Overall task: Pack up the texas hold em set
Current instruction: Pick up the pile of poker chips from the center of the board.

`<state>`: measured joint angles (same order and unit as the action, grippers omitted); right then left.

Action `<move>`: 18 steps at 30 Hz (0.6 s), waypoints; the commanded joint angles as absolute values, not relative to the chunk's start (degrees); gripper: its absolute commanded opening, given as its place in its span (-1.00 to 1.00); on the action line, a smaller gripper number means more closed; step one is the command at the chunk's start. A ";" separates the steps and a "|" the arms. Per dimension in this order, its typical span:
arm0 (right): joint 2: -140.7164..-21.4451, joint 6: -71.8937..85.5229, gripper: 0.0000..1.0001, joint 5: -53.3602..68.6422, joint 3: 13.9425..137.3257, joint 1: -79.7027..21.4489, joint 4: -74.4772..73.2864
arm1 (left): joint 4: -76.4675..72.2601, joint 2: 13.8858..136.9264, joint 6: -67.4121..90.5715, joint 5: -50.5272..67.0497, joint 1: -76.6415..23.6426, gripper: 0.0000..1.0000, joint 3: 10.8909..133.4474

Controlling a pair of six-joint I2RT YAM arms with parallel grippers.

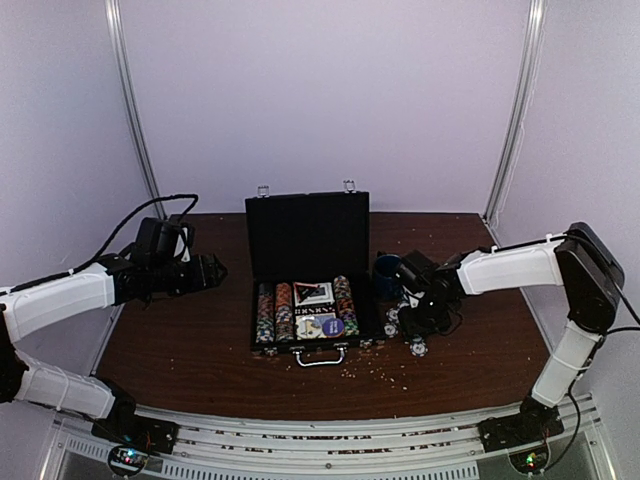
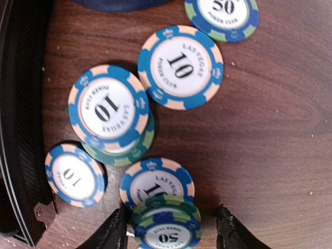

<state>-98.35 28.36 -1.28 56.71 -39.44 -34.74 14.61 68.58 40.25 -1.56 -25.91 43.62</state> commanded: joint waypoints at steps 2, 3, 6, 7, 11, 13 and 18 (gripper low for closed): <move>-99.79 27.45 0.07 -2.10 57.79 -39.34 -34.21 | 12.22 68.80 41.11 -2.40 -25.54 0.60 43.87; -99.88 27.37 0.05 -2.04 57.80 -39.39 -34.39 | 12.16 68.89 41.18 -2.39 -25.57 0.60 43.79; -100.05 27.16 -0.01 -2.28 57.55 -39.75 -34.91 | 12.13 68.99 41.37 -2.15 -25.54 0.60 43.77; -99.95 27.16 -0.02 -2.33 57.44 -39.99 -35.08 | 12.13 69.07 41.33 -2.11 -25.57 0.60 43.77; -99.49 28.00 0.00 -2.62 56.59 -41.19 -35.73 | 12.13 69.31 41.33 -1.89 -25.53 0.60 43.77; -99.15 28.56 0.02 -2.64 55.97 -41.78 -35.85 | 12.09 69.42 41.42 -1.80 -25.57 0.60 43.68; -98.63 29.45 0.04 -2.72 54.68 -42.19 -35.90 | 11.82 69.69 41.37 -1.26 -25.55 0.60 43.68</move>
